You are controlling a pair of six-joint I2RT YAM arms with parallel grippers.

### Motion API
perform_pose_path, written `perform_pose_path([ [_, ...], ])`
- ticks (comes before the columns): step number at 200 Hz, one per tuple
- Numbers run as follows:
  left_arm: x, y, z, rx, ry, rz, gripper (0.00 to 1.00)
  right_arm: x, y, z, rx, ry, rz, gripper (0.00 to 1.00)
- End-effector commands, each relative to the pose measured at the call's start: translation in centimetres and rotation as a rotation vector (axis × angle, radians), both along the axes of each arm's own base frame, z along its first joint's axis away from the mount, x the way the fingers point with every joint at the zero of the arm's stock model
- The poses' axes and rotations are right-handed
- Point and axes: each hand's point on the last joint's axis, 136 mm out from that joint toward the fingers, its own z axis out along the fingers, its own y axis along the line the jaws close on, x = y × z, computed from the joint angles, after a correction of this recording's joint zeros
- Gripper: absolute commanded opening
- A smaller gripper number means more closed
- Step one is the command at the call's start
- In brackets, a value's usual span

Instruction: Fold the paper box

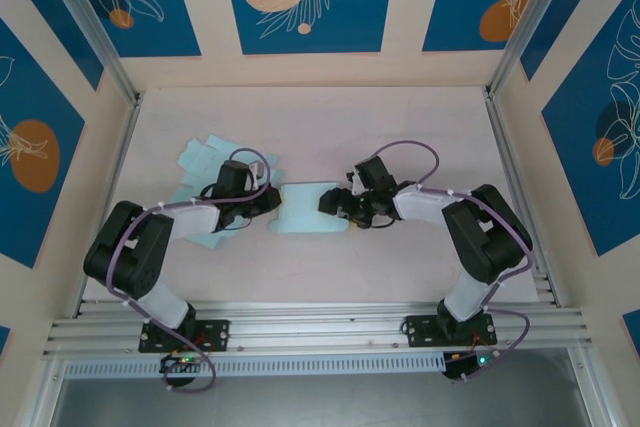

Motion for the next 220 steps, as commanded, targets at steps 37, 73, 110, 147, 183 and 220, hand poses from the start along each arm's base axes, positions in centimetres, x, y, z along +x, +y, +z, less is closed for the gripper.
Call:
perform_pose_path([
  [37,-6.3,3.8,-7.5,0.168,0.313,0.033,0.01,1.0,1.8,1.1,0.177,-0.024,0.036,0.62],
  [73,-4.8,2.7,-3.4,0.101,0.174,-0.002,0.31,0.4,0.5,1.9,0.137,0.061,-0.025,0.49],
  [110,-2.6,2.1,4.2,0.068,-0.132,-0.043,0.9,-0.6,-1.6,3.9,0.119,0.185,-0.088,0.38],
  [147,-4.0,-1.3,12.7,0.122,-0.677,-0.316,1.0,-1.2,-3.4,6.3,0.194,0.316,-0.118,0.37],
  [183,-9.6,-5.9,13.4,0.417,-1.146,-0.732,1.0,-1.8,-4.2,8.8,0.359,0.47,-0.135,0.37],
  [220,-9.5,-7.2,11.1,0.638,-1.243,-0.884,1.0,-2.5,-4.4,10.1,0.405,0.556,-0.132,0.37],
])
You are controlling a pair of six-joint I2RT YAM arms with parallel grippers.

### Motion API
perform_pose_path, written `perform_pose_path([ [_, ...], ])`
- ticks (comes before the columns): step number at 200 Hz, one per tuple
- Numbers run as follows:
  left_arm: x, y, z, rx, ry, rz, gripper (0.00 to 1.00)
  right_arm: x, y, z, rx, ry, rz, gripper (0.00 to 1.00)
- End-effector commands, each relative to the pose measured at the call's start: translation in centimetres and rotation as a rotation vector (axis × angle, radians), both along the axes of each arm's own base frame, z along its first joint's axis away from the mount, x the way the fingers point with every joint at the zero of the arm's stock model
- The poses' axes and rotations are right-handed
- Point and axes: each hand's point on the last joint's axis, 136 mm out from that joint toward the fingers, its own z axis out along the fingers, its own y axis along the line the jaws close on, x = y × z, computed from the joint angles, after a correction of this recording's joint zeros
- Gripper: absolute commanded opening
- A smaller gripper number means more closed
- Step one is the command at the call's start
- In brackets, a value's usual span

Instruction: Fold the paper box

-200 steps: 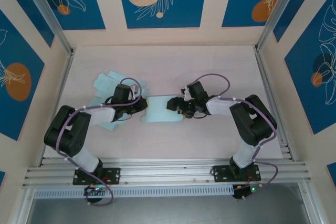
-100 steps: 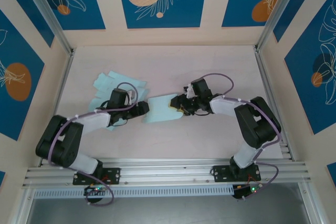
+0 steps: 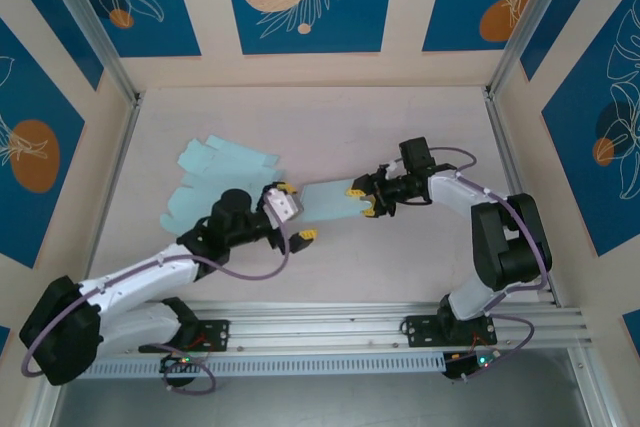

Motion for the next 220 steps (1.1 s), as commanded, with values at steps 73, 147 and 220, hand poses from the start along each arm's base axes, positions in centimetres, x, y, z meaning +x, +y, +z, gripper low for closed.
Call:
perform_pose_path([
  [73,4.4,-0.9,-3.8,0.378,-0.287,0.054,0.93,-2.0,0.5,3.3,0.138,0.139,0.041,0.37],
  [147,3.1,-1.8,-3.4,0.365,-0.218,-0.03,0.49,-1.7,0.2,1.7,0.145,0.171,0.041,0.37],
  [220,1.7,-1.5,-3.8,0.374,-0.002,-0.1,0.27,0.0,-3.1,1.8,0.106,0.098,-0.037,0.77],
])
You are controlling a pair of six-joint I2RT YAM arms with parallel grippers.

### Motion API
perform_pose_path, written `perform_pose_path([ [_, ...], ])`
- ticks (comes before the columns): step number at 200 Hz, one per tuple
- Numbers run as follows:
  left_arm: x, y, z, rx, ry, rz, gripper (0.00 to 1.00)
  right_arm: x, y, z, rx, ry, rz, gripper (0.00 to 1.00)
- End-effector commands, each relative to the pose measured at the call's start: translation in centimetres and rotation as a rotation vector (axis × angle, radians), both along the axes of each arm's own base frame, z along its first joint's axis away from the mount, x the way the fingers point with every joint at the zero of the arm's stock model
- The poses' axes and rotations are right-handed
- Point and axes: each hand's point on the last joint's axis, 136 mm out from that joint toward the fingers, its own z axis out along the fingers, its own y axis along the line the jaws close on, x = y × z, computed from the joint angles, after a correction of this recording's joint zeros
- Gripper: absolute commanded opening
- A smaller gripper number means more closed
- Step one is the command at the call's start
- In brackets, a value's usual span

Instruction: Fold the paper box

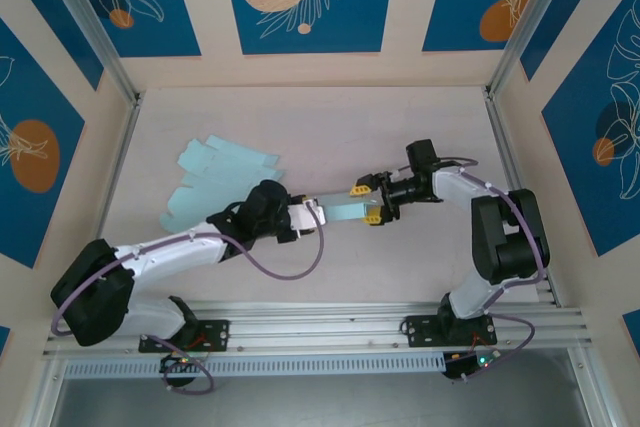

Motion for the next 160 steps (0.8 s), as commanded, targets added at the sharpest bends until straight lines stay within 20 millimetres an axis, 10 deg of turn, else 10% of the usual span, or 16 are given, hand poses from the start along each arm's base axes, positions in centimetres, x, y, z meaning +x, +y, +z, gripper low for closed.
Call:
perform_pose_path([
  [1,-0.6,0.0,0.9,-0.034,0.116,-0.012,0.27,1.3,-2.0,0.7,-0.026,-0.085,-0.037,0.78],
  [59,1.2,1.6,0.0,-0.048,0.409,-0.023,0.24,2.5,-8.3,3.4,-0.265,-0.312,-0.167,0.84],
  [160,5.9,-0.6,-2.4,0.169,0.56,-0.174,0.26,2.2,-10.3,5.7,-0.753,-0.725,-0.05,0.76],
])
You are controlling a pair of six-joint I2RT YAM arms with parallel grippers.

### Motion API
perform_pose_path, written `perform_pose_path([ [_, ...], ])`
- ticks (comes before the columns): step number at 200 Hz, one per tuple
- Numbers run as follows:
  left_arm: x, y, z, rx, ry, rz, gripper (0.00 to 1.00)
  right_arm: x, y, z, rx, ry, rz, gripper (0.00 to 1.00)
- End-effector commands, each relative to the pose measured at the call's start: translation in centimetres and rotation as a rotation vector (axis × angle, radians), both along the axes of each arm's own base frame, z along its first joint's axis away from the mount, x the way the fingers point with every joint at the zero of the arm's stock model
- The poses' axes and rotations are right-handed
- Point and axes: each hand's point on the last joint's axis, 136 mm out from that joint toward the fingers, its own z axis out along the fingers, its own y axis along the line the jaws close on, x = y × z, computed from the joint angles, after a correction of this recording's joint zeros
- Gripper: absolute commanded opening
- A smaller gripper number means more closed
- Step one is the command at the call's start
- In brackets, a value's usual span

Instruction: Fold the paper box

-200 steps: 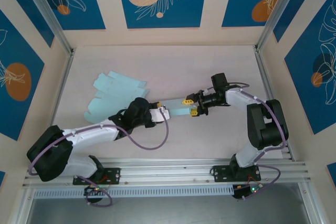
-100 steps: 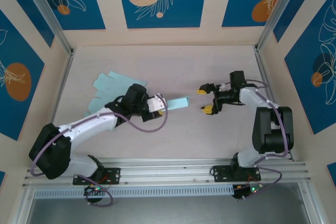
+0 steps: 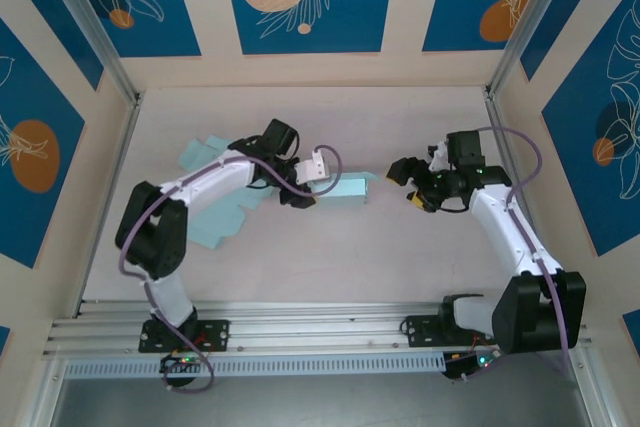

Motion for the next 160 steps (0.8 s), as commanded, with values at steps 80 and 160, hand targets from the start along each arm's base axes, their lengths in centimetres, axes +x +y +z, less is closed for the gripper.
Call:
perform_pose_path([
  [80,-0.7,0.9,-2.9,0.086,0.162,-0.138,0.36,2.6,2.5,1.6,-0.409,-0.275,0.261,0.67],
  [160,-0.2,0.6,-2.4,0.071,0.14,-0.127,0.58,3.0,4.7,0.4,-0.44,-0.272,0.434,0.65],
])
